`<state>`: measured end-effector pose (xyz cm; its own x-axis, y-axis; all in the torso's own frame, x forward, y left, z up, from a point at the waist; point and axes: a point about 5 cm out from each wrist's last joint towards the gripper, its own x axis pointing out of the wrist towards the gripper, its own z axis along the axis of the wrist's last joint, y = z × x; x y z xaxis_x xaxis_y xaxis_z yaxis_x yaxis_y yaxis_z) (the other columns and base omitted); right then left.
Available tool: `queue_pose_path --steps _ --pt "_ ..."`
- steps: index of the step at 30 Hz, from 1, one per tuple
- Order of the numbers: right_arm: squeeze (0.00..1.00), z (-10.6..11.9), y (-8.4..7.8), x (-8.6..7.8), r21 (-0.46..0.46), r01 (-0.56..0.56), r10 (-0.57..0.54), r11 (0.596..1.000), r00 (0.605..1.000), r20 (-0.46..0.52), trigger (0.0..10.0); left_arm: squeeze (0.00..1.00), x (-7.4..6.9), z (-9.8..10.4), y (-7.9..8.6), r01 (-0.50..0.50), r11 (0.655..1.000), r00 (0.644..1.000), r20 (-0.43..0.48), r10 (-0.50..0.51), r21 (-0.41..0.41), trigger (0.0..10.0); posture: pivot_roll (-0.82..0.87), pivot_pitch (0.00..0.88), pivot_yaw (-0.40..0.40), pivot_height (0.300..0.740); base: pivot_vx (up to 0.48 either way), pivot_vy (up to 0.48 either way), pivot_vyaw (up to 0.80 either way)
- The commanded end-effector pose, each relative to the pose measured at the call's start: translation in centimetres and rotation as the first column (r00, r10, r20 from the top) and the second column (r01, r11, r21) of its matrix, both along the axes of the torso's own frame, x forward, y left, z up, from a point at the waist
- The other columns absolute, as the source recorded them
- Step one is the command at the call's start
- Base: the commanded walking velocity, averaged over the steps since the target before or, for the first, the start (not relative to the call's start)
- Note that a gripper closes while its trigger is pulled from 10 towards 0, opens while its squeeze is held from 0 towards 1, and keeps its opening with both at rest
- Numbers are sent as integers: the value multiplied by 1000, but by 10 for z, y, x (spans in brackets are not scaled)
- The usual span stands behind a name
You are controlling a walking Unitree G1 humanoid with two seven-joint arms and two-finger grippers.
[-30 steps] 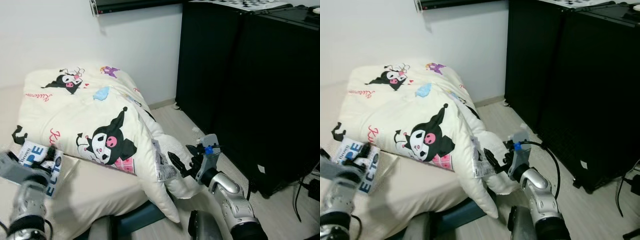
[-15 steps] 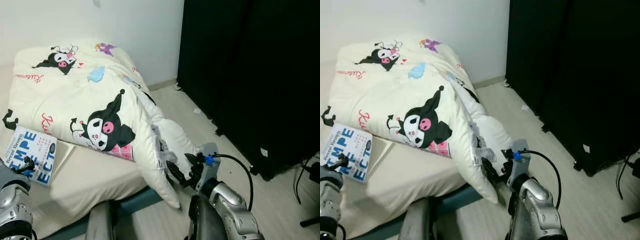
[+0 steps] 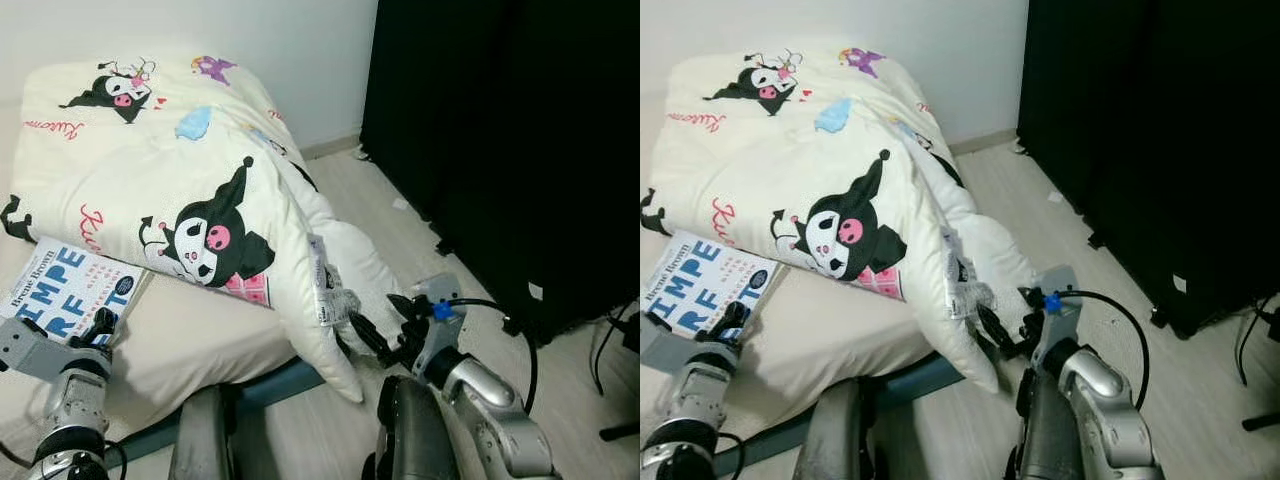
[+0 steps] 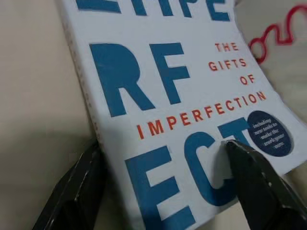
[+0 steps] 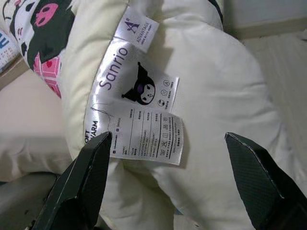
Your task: Clean up the room
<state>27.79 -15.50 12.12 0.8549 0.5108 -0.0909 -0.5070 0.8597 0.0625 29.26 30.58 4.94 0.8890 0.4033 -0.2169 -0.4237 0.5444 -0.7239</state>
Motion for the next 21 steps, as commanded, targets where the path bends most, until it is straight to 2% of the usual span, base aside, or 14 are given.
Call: queue_pose_path --steps 1,2,3,4,6,7,8,9,11,15,16,17,19,21 --pt "0 -1 0 -3 5 0 0 1000 1000 -18 10000 0 -1 -24 -33 108 983 993 -22 -113 -151 10000 -49 359 -39 542 0 0 0" --pt "0 0 -1 -3 -1 -2 2 1000 1000 -17 10000 0 2 -22 -36 126 980 992 1 -127 -152 10000 -56 360 -44 542 0 0 0" --pt "0 2 -1 -3 -4 -3 3 1000 1000 -16 10000 0 5 -19 -38 129 981 992 12 -128 -145 6471 -57 359 -47 542 0 0 0" --pt "0 4 -2 -3 -7 -4 4 1000 1000 -14 10000 0 7 -17 -38 128 983 992 17 -127 -134 5412 -59 358 -47 542 0 0 0" --pt "0 4 -2 -3 -7 -4 4 1000 1000 -14 10000 0 7 -17 -38 128 983 992 17 -127 -134 5412 -59 358 -47 542 0 0 0" --pt "0 5 -3 -2 -8 -4 4 1000 1000 -10 10000 0 9 -15 -37 118 985 993 18 -117 -123 1373 -59 359 -49 542 0 0 0" --pt "0 5 -3 -2 -8 -4 4 1000 1000 -10 10000 0 9 -15 -37 118 985 993 18 -117 -123 1373 -59 359 -49 542 0 0 0" --pt "0 8 -3 0 -10 -5 5 1000 1000 -5 10000 0 12 -10 -34 108 989 994 23 -106 -104 0 -58 358 -49 542 0 0 0" --pt "0 15 -1 3 -5 -16 16 1000 1000 14 10000 0 21 8 -24 89 995 995 54 -86 -43 0 -50 357 -48 542 0 0 0" --pt "0 22 2 6 -7 -27 28 1000 999 35 10000 0 28 24 -16 69 998 994 88 -70 10 0 -50 357 -48 542 0 0 0" --pt "0 34 2 11 13 -23 22 1000 997 73 10000 0 34 38 -9 48 998 992 118 -54 50 0 -40 353 -45 542 0 0 0" --pt "0 34 2 11 13 -23 22 1000 997 73 10000 0 34 38 -9 48 998 992 118 -54 50 0 -40 353 -45 542 0 0 0" --pt "0 49 -1 18 43 -3 -2 999 993 121 10000 0 40 55 -1 21 994 989 145 -37 105 0 -35 352 -44 542 0 0 0" --pt "0 67 -13 28 108 55 -73 993 982 176 10000 0 45 73 3 7 982 986 160 -38 187 0 -25 349 -40 542 0 0 0"
